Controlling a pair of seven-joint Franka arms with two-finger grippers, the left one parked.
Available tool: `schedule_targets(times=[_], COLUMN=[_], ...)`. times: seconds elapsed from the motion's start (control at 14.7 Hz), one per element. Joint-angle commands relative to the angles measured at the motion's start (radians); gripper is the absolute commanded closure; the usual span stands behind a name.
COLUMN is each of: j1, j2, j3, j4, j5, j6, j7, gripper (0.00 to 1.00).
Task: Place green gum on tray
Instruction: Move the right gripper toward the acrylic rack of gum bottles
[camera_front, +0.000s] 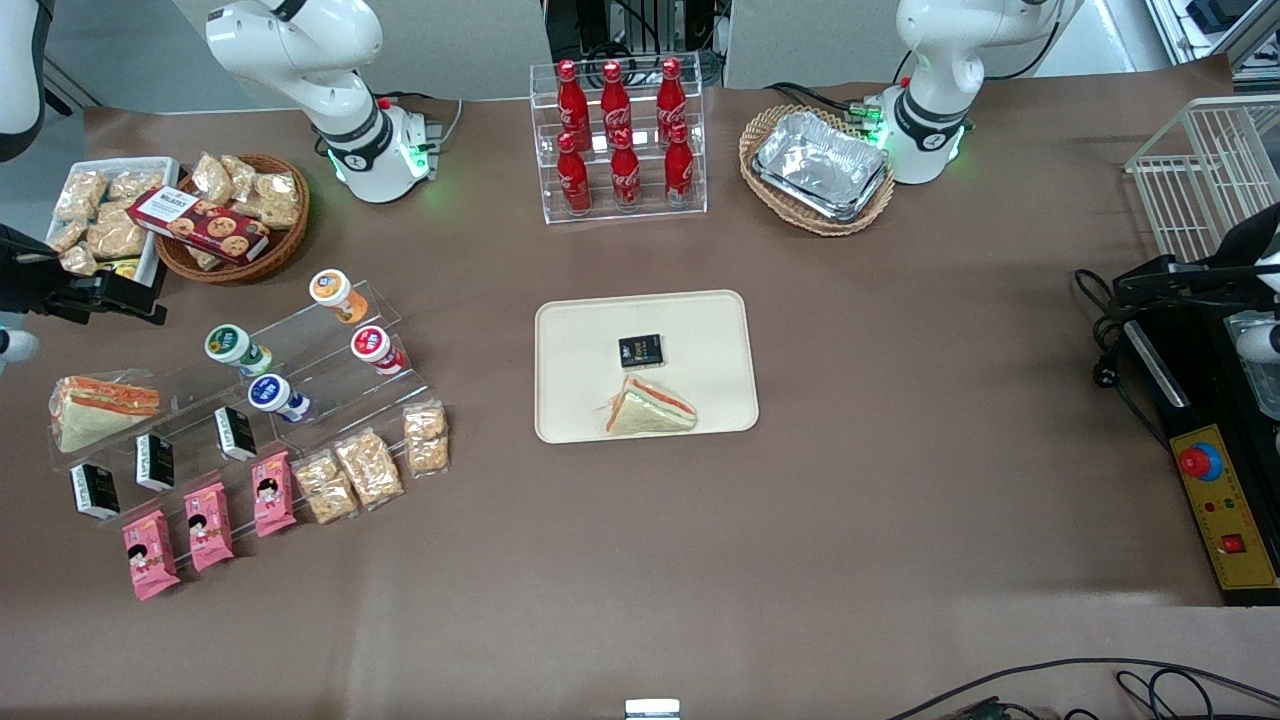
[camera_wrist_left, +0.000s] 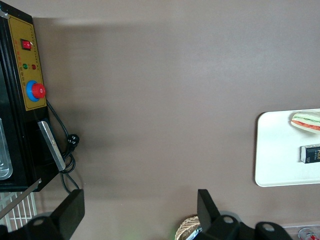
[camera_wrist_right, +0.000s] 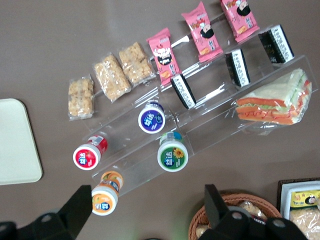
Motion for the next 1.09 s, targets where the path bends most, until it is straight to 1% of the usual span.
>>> schedule_targets(times=[0.0, 0.2, 0.34, 0.48, 0.61, 0.68, 0.75, 0.82, 0.89, 1.02], j1=[0.002, 0.003, 0.008, 0.012, 0.012, 0.014, 0.014, 0.012, 0.011, 0.008], j2=[-0.023, -0.017, -0.014, -0.044, -0.141, -0.231, -0.338, -0.42, -0.455, -0.462], j3=[0.003, 0.004, 0.012, 0.012, 0.012, 0.012, 0.013, 0.013, 0.013, 0.012], j4=[-0.022, -0.022, -0.03, -0.053, -0.17, -0.282, -0.408, -0.497, -0.522, -0.522], j5=[-0.003, 0.0, -0.005, -0.011, -0.026, -0.055, -0.068, -0.083, -0.092, -0.092], j6=[0.041, 0.041, 0.068, 0.053, 0.084, 0.122, 0.163, 0.191, 0.188, 0.154], j7=[-0.03, -0.04, -0.058, -0.084, -0.134, -0.135, -0.135, -0.133, -0.13, -0.127], gripper=[0.0, 0.0, 0.0, 0.0, 0.0, 0.0, 0.0, 0.0, 0.0, 0.0])
